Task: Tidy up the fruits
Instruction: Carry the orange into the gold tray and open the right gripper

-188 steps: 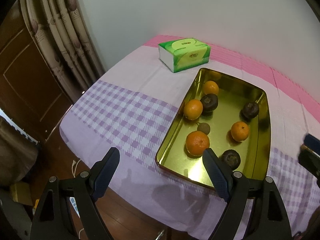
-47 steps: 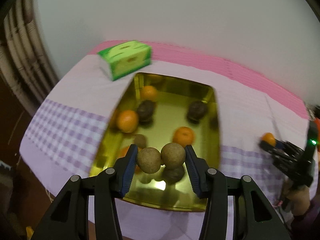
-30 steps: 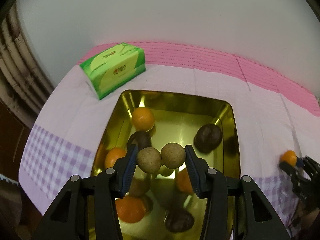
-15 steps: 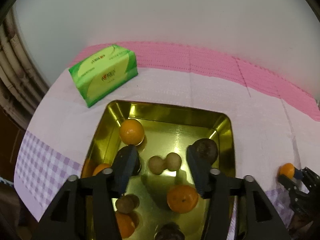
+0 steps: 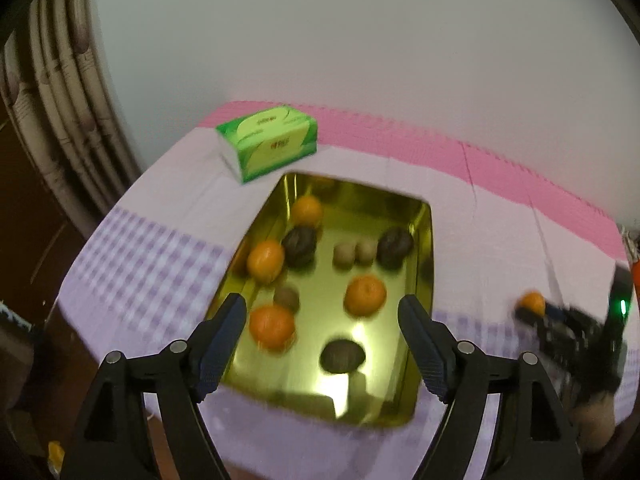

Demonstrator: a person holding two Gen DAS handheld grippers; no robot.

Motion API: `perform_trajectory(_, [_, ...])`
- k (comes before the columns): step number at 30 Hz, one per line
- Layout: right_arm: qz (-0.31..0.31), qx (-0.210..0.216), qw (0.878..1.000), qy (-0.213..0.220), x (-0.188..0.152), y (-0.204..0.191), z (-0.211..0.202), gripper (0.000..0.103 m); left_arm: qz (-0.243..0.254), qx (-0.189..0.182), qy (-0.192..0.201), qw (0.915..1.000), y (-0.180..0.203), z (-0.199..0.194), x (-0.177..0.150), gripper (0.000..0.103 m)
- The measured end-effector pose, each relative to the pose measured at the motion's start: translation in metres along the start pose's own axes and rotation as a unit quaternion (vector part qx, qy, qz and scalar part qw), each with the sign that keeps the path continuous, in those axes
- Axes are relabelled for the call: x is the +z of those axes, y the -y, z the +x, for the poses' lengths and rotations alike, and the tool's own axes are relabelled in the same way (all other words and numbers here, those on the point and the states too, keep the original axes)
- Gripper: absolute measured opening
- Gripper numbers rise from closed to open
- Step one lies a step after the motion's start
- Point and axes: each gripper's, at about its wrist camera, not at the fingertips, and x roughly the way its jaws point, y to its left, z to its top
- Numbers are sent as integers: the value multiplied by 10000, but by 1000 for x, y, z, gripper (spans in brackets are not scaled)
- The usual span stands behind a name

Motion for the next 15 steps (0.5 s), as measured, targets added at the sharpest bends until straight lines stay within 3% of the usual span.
perform_trajectory(6, [105, 3, 9999, -126, 2, 1, -5, 34, -81, 68, -105, 9999, -3, -17, -34, 81])
perform_trajectory(9, [114, -1, 9999, -85, 2, -5, -13, 34, -38, 327, -1, 9995, -5, -19, -37, 84])
perform_trajectory(15, [-68, 236, 9997, 45, 13, -37, -36, 34, -285, 469, 60, 9985, -22, -20, -36, 89])
